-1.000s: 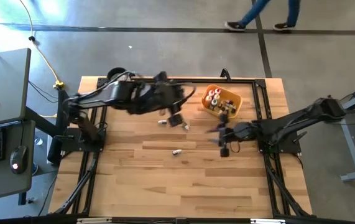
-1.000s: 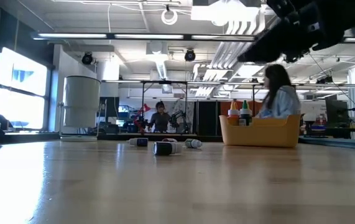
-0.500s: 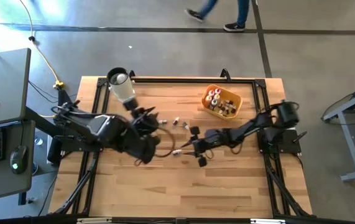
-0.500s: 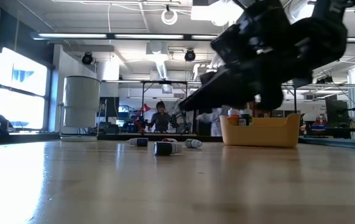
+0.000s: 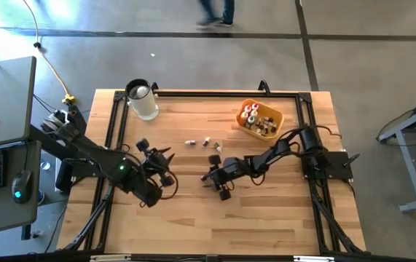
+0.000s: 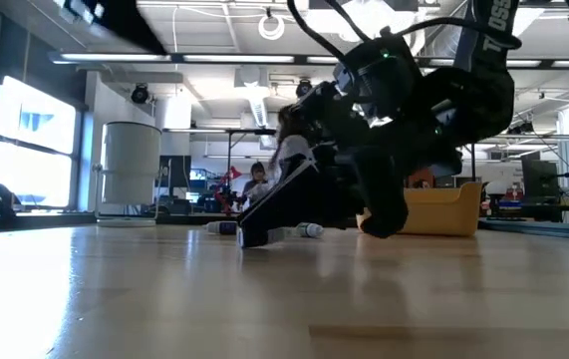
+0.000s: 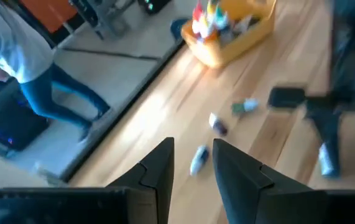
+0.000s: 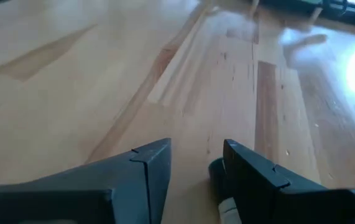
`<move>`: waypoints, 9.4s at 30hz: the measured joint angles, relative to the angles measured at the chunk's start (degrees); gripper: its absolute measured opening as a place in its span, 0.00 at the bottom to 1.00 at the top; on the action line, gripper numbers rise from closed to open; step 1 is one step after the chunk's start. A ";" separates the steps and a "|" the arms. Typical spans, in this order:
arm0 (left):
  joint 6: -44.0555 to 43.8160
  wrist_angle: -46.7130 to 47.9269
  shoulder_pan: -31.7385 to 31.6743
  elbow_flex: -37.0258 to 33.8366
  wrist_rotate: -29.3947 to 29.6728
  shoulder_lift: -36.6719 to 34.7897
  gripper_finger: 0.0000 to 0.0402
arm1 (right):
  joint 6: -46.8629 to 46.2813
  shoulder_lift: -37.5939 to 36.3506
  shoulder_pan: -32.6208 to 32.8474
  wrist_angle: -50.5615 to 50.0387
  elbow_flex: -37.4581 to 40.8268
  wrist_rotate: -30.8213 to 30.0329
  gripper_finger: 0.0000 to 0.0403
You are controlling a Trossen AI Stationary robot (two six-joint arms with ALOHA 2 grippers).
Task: Pick & Place food coloring
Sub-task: Put the bottom small green food coloring bottle into the yellow bin, then put the small green food coloring bottle into the yellow bin, then put the small purple food coloring bottle into the yellow bin
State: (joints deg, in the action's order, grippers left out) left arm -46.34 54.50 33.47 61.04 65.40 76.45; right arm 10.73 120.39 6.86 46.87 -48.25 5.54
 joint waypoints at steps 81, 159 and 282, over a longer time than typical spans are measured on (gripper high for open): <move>9.59 -57.55 -4.65 -22.45 -22.55 8.95 0.26 | -8.63 -38.99 -31.48 -84.24 0.36 -26.22 0.22; 3.99 -57.83 -4.65 -22.45 -18.07 8.97 0.26 | -17.33 -10.98 -10.72 -25.06 3.31 -21.65 0.22; 44.11 -64.02 -40.58 36.01 -52.81 48.62 0.18 | -85.47 -68.66 21.40 -117.48 7.92 -42.51 0.34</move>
State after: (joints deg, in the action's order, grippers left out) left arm -2.23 -9.52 -7.11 97.05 12.59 125.08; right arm -74.74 51.72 28.27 -70.61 -40.34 -36.97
